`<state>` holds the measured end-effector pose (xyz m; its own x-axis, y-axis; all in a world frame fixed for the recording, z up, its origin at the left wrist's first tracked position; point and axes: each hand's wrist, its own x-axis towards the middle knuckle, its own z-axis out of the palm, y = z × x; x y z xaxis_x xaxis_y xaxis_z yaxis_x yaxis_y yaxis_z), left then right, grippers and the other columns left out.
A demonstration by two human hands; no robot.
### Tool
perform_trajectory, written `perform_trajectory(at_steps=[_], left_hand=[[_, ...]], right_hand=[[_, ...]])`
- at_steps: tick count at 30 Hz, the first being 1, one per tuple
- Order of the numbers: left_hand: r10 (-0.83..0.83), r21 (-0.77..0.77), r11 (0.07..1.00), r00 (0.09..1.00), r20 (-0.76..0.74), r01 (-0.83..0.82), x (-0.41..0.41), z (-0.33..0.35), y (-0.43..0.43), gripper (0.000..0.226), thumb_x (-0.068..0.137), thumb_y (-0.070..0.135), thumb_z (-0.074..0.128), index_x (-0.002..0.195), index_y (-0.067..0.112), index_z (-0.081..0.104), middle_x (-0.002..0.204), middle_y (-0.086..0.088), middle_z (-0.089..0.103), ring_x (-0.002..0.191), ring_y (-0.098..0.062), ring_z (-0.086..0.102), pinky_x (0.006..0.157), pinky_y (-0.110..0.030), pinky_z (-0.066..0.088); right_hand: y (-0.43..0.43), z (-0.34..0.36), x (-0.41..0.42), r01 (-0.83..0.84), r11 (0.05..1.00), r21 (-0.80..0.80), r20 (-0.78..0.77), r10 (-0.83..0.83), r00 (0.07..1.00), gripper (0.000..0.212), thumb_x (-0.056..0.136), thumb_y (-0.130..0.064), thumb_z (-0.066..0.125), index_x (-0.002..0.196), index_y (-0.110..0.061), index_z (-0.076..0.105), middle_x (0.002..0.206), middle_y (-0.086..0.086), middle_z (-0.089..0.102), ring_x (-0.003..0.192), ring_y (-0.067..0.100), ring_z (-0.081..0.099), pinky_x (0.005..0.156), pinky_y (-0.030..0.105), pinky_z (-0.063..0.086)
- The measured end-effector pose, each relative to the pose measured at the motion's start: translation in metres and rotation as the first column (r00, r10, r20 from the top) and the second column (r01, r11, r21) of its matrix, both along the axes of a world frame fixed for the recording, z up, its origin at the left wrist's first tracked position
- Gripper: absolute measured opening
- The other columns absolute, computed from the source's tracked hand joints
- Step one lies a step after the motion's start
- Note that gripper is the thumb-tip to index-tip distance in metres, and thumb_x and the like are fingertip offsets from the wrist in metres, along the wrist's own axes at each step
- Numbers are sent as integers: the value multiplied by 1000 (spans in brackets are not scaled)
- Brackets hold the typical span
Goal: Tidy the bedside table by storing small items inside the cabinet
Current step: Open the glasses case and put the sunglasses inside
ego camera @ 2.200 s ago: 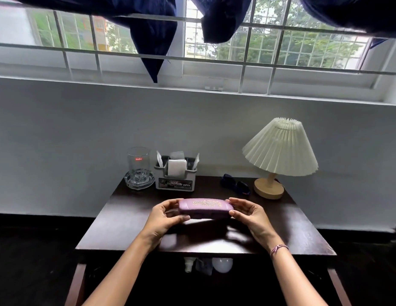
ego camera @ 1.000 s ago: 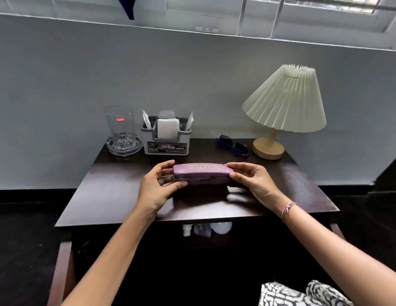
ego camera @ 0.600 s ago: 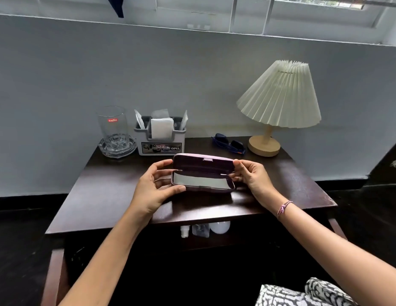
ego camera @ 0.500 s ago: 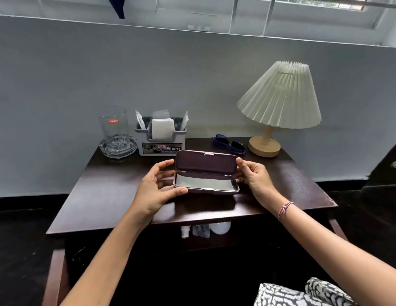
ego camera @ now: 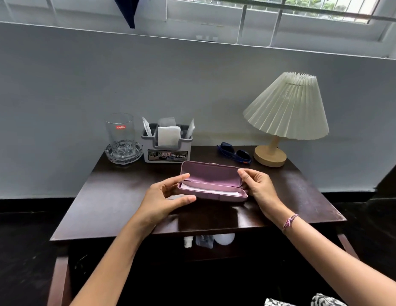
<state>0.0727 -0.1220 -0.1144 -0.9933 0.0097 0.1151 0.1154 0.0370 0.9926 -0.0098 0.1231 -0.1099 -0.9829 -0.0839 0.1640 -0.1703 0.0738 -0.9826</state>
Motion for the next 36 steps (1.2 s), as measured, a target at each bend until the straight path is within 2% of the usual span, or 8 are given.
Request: perform_trajectory(at_steps=[3, 10, 12, 15, 18, 24, 28, 36], left_hand=[[17, 41, 999, 999, 30, -18, -1, -1, 1, 55, 52, 27, 82, 105, 23, 71, 87, 0, 70, 77, -5, 63, 71, -14, 53], [88, 106, 990, 995, 44, -93, -2, -2, 0, 56, 49, 19, 82, 104, 24, 70, 92, -13, 71, 82, -16, 64, 81, -35, 53], [120, 124, 985, 992, 35, -124, -3, -2, 0, 60, 48, 16, 81, 106, 21, 69, 90, -8, 72, 79, -10, 66, 82, -33, 55], [136, 144, 980, 991, 20, -137, -3, -3, 1, 58, 47, 10, 81, 103, 23, 69, 89, -3, 74, 77, -5, 68, 78, -20, 56], [140, 158, 977, 990, 13, -140, -3, -4, 0, 58, 54, -1, 80, 104, 24, 68, 88, -2, 75, 78, -7, 70, 73, -16, 56], [169, 154, 974, 985, -17, -165, -4, -5, 0, 62, 61, -12, 76, 111, 23, 64, 94, -5, 72, 79, -5, 70, 73, -14, 54], [172, 173, 971, 985, -13, -168, -4, -4, 0, 62, 62, -13, 75, 112, 22, 63, 94, -6, 72, 78, -5, 70, 68, -12, 52], [161, 187, 970, 987, -5, -157, -6, -6, -3, 63, 59, -12, 77, 110, 23, 65, 96, -4, 73, 81, -6, 70, 73, -15, 54]], right_hand=[[0, -1, -1, -7, 1000, -10, -1, 7, 1000, 13, 92, -19, 57, 90, -20, 70, 50, -11, 61, 44, -4, 49, 44, 9, 42], [-2, 11, -28, 44, 993, 113, -23, -42, 999, 21, 91, -24, 59, 96, -8, 71, 53, -4, 60, 41, 1, 47, 44, 16, 39], [4, 20, -41, 223, 892, 393, -289, -110, 951, 18, 88, -24, 63, 93, -10, 74, 64, -3, 65, 54, 2, 54, 54, 17, 40], [10, 26, -60, 421, 596, 683, -537, 20, 843, 17, 86, -19, 66, 97, -9, 74, 89, 8, 70, 80, 22, 64, 73, 28, 47], [3, 26, -73, 464, 416, 782, -546, 97, 832, 20, 90, -22, 61, 103, -12, 72, 99, 9, 67, 92, 28, 63, 73, 34, 49], [-26, 21, -84, 463, 204, 863, -495, 153, 855, 25, 91, -22, 56, 108, -9, 69, 108, 9, 62, 109, 27, 52, 76, 38, 53], [-30, 25, -89, 431, 154, 889, -450, 132, 883, 22, 92, -7, 51, 106, 3, 65, 108, 14, 61, 108, 31, 52, 79, 42, 53], [-29, 43, -107, 318, 160, 935, -335, 92, 938, 38, 86, -22, 65, 104, 12, 63, 110, 23, 58, 109, 36, 52, 81, 40, 48]])
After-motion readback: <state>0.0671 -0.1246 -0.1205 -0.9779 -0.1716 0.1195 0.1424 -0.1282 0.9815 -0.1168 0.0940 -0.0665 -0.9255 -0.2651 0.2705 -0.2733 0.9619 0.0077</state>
